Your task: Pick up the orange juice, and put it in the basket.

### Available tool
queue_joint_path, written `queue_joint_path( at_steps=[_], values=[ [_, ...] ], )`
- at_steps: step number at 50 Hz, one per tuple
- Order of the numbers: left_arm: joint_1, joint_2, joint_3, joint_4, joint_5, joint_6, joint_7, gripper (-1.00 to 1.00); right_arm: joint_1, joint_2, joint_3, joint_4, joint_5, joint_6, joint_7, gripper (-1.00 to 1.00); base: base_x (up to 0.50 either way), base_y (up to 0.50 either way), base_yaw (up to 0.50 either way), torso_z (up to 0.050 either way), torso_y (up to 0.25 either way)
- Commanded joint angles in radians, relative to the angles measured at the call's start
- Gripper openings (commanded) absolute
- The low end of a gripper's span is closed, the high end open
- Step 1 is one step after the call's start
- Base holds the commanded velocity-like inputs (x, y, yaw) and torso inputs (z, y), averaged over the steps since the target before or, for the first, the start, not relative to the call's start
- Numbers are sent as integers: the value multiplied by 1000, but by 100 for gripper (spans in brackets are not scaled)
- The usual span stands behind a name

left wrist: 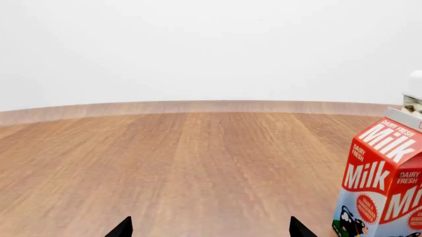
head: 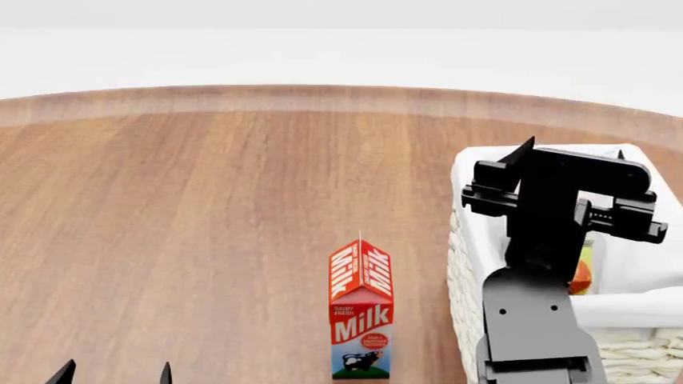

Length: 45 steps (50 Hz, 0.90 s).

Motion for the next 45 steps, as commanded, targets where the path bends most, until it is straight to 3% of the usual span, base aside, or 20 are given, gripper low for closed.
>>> queue_joint_path(
  at_steps=[1,13,45],
  values=[
    [-1,-1,2,0,-1,1,-2,100,-84,24,-5,-234,8,105,4,100,0,0,0,0,0],
    [-1,-3,4,-1,-3,2,-3,100,-213,74,-34,-569,10,216,-13,100,0,0,0,0,0],
    [-3,-6,10,-1,-6,4,-8,100,-391,151,-54,-1007,42,306,-18,100,0,0,0,0,0]
  ],
)
